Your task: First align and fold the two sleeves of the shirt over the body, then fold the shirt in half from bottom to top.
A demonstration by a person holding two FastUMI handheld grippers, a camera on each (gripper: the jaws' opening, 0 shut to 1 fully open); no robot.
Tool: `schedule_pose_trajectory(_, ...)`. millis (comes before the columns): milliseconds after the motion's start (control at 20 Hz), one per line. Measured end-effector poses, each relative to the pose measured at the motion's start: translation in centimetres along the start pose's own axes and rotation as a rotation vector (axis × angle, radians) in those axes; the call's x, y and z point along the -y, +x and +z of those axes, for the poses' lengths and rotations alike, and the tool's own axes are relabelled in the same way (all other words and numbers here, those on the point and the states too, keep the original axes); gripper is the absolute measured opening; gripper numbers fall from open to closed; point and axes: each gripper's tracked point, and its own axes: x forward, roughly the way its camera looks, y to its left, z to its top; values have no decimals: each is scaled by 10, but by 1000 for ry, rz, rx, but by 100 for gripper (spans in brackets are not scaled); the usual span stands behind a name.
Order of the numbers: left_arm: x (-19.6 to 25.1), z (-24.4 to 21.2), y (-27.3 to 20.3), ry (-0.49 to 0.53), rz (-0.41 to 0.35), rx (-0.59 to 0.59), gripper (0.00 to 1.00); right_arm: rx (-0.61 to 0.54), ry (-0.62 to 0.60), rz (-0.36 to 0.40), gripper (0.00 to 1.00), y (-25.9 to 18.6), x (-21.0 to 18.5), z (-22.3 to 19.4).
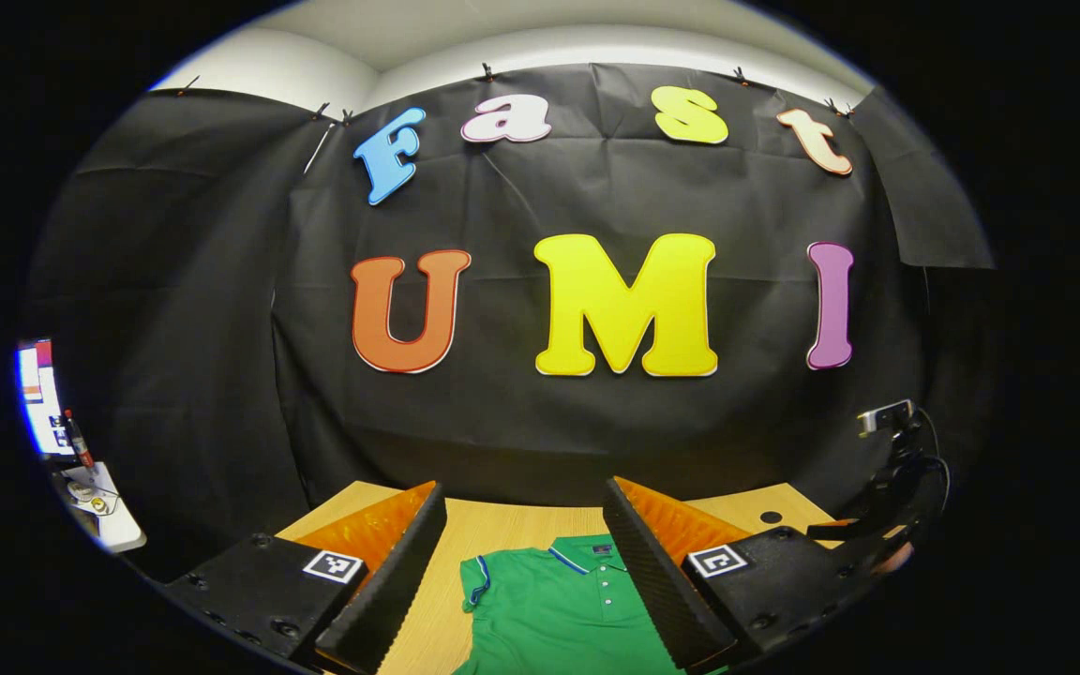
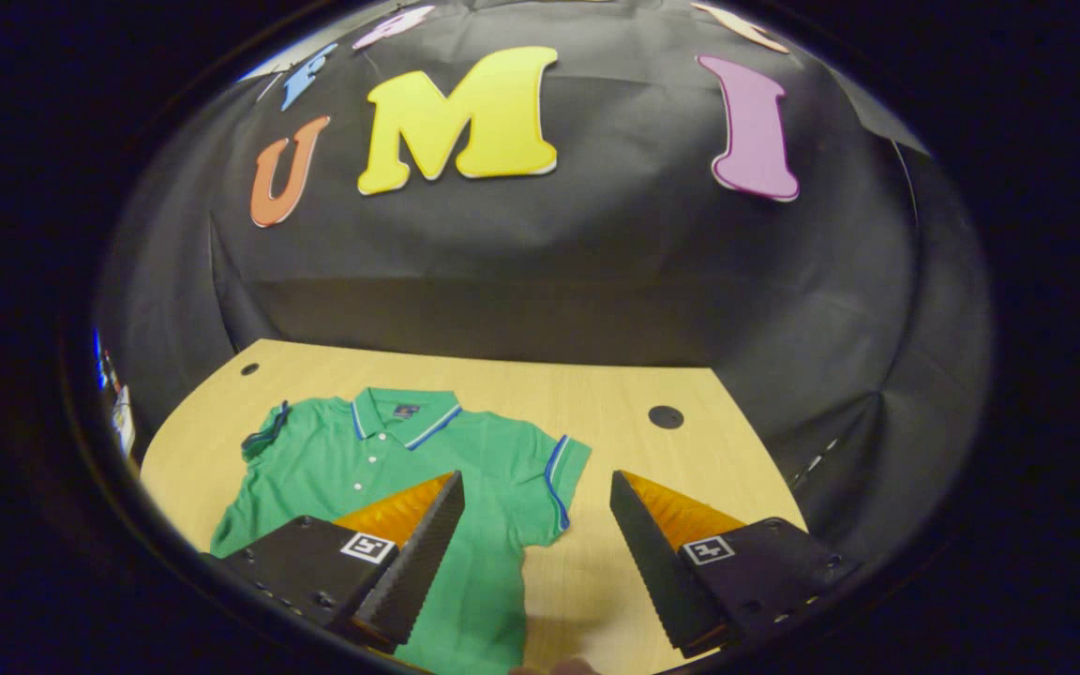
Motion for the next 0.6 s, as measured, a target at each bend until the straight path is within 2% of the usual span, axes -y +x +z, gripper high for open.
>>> schedule_pose_trajectory(150, 2, -8, 3, 2, 15, -25, 100, -103, -7, 22, 97, 38, 5, -29)
schedule_pose_trajectory(550, 1, -27, 9, 14, 40, -69, 100, -203, 0, 33, 96, 97, 10, -60)
schedule_pose_trajectory(600, 1, -30, 9, 13, 43, -82, 100, -221, 7, 35, 90, 102, 11, -65)
